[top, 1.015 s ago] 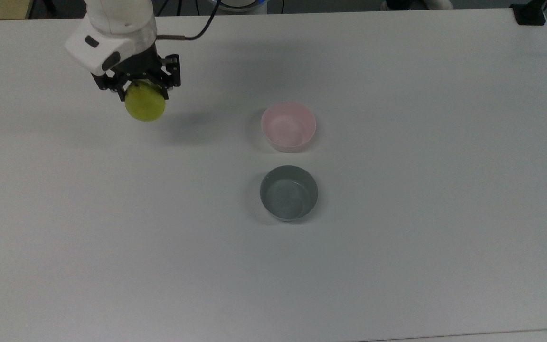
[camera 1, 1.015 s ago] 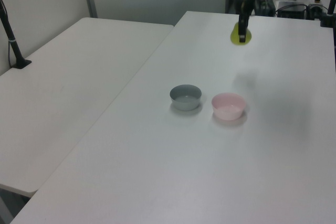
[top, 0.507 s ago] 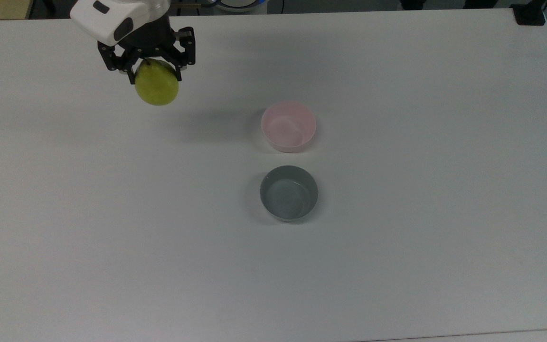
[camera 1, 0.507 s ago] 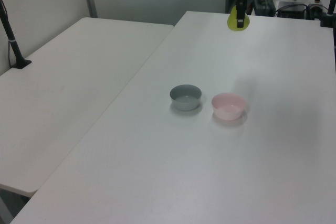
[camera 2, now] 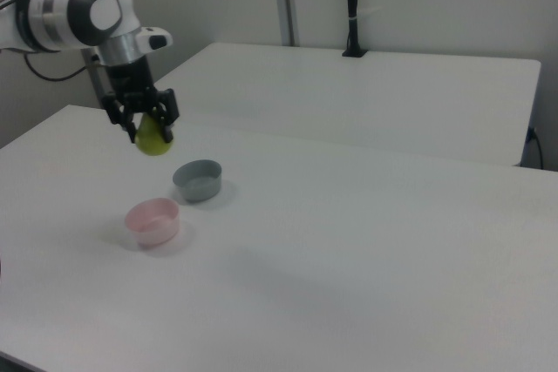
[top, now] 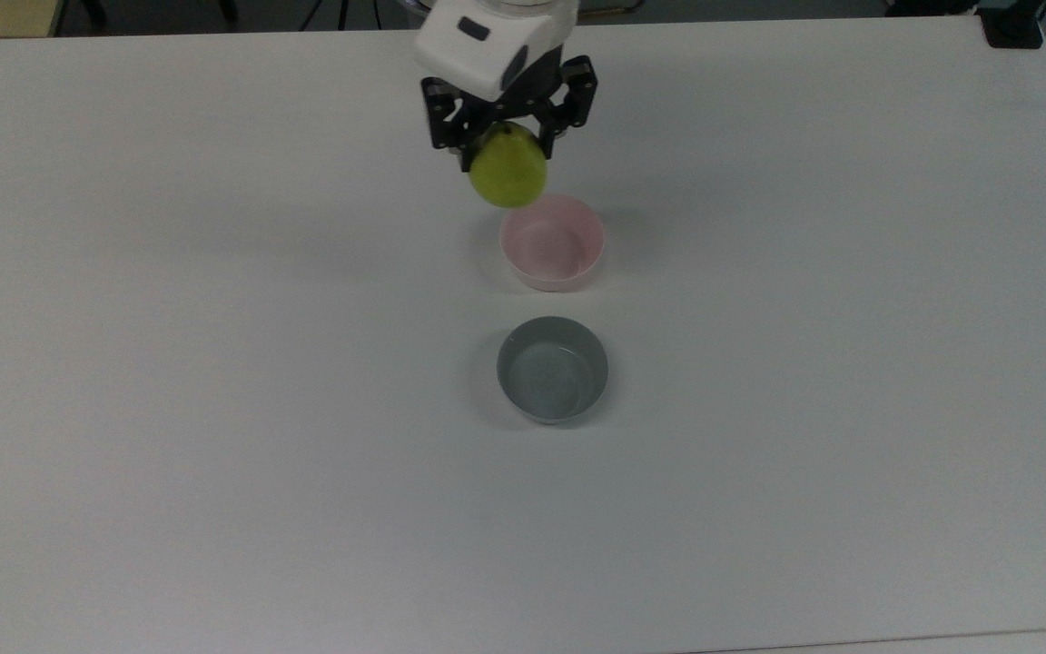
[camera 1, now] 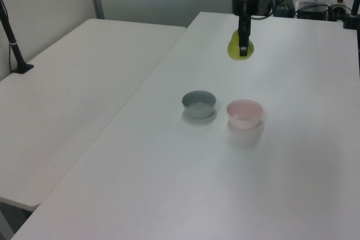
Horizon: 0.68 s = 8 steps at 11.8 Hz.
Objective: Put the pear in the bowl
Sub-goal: 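Carry the pear over the pink bowl and lower it in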
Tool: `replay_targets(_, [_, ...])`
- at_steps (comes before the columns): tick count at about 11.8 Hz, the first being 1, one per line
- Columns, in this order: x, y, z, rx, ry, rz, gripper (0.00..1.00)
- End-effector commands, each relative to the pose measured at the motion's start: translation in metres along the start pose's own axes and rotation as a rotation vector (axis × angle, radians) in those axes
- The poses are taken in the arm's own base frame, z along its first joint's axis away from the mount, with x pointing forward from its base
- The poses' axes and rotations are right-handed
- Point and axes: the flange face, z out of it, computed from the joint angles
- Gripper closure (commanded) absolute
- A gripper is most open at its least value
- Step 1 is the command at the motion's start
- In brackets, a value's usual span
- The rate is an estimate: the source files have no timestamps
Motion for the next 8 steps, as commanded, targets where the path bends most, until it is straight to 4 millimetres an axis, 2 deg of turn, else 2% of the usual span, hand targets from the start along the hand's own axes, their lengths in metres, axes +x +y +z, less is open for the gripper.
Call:
replay_targets(1, [-0.007, -0.053, 0.008, -0.008, -0.036, -0.002, 0.58])
replay_targets(3, [-0.010, -0.062, 0.012, -0.009, -0.047, -0.005, 0.58])
replay_targets(4, [-0.012, -0.064, 0.021, -0.010, -0.064, -0.010, 0.58])
replay_targets(6, [-0.015, -0.068, 0.050, -0.010, -0.081, -0.018, 0.58])
replay_targets(8, [-0.017, -0.074, 0.088, -0.014, -0.065, -0.029, 0.58])
